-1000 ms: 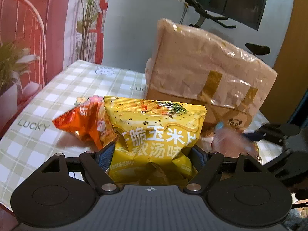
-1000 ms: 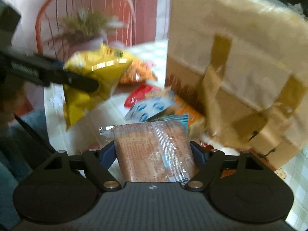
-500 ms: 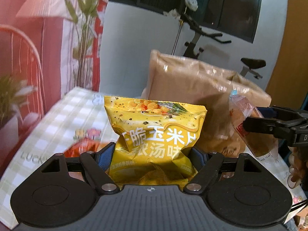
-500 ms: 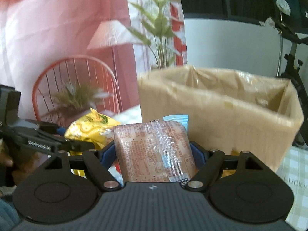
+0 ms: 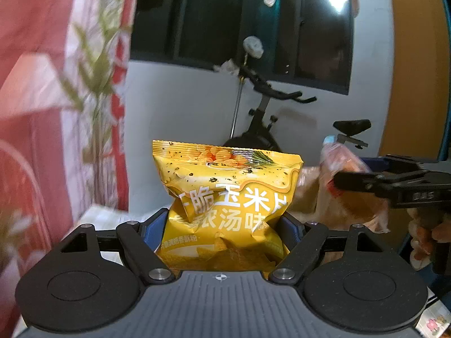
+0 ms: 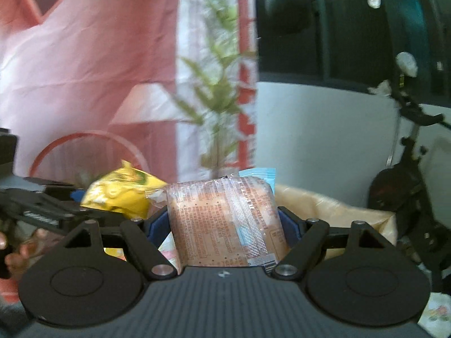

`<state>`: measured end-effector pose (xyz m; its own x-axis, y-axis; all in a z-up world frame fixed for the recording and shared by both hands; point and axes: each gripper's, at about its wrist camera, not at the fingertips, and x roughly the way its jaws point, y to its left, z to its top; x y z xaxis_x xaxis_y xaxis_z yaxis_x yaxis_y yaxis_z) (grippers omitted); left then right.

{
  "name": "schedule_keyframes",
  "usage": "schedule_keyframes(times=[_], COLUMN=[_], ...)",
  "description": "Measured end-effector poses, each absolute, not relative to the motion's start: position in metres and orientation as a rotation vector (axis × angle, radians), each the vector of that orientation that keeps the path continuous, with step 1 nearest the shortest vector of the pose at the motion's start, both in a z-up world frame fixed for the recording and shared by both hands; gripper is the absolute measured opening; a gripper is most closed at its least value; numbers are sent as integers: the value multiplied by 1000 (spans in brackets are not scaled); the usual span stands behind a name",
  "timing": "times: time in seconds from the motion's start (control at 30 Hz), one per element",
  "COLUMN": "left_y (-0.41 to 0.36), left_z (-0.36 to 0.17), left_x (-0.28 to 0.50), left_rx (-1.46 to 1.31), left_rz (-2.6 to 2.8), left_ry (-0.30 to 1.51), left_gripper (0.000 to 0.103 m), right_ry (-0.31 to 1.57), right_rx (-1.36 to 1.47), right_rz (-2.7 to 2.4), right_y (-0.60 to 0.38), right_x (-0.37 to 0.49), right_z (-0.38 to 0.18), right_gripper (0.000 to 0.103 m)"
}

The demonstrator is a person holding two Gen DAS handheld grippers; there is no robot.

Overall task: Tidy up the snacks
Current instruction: 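Carry the yellow bag and the biscuit packet up toward the box, then drop the biscuit packet into the box with the right tool while left holds the yellow bag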

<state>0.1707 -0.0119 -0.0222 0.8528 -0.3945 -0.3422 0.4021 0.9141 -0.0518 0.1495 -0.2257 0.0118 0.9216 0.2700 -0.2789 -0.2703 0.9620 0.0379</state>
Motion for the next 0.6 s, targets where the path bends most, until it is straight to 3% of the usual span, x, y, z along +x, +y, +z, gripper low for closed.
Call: schedule_keyframes(times=[0.6], left_y=[-97], left_z=[-4], left_x=[274], left_rx=[98], left_rz=[-399], left_ry=[394], left_gripper=[82], right_ry=[526], right_rx=[0], right_rz=[62], right_y=[-278], right_x=[250], right_z=[-15], right_gripper=[79])
